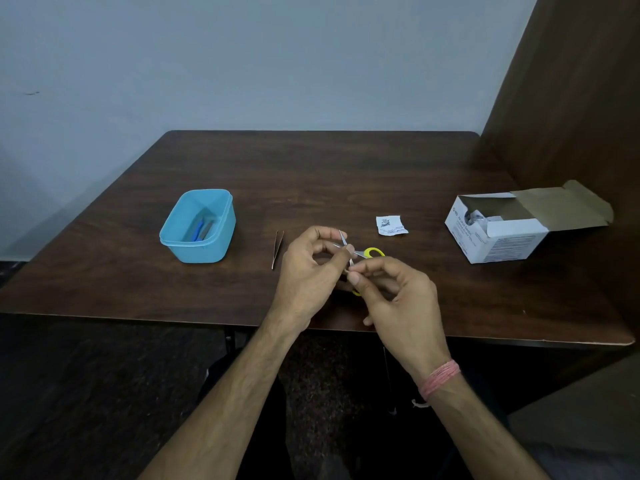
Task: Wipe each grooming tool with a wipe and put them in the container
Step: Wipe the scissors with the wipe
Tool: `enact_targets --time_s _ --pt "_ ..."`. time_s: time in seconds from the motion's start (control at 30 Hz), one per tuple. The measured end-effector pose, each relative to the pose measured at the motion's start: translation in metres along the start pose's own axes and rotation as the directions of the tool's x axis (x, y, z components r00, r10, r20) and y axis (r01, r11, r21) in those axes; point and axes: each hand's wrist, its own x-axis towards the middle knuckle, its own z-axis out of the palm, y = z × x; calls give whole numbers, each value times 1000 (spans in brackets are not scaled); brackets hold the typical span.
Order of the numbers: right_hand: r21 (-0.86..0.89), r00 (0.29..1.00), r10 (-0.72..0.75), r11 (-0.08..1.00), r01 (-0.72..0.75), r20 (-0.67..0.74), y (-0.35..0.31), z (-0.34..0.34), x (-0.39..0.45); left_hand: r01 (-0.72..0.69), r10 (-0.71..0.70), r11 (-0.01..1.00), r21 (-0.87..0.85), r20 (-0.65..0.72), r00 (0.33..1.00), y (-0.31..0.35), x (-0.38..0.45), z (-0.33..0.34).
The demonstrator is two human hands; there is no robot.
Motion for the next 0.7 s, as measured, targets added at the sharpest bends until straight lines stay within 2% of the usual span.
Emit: enact_targets --time_s 0.13,0.23,0.37,0.5,0.7 --pt "-190 984 -122 977 96 -131 -1 -14 13 10 -10 1000 11 10 1000 1 1 -1" --pt "-365 967 -253 900 238 7 1 -18 23 45 -45 999 2 37 998 2 1 -1" --pt "-563 889 -435 702 436 145 7 -15 29 69 -68 997 -17 55 996 6 0 -4" --pt "-596 851 -468 621 509 239 9 -20 29 108 -106 994 -35 63 992 8 0 -3" --pt "-580 844 -452 619 530 290 11 -28 31 108 -108 994 -4 93 990 8 0 -3"
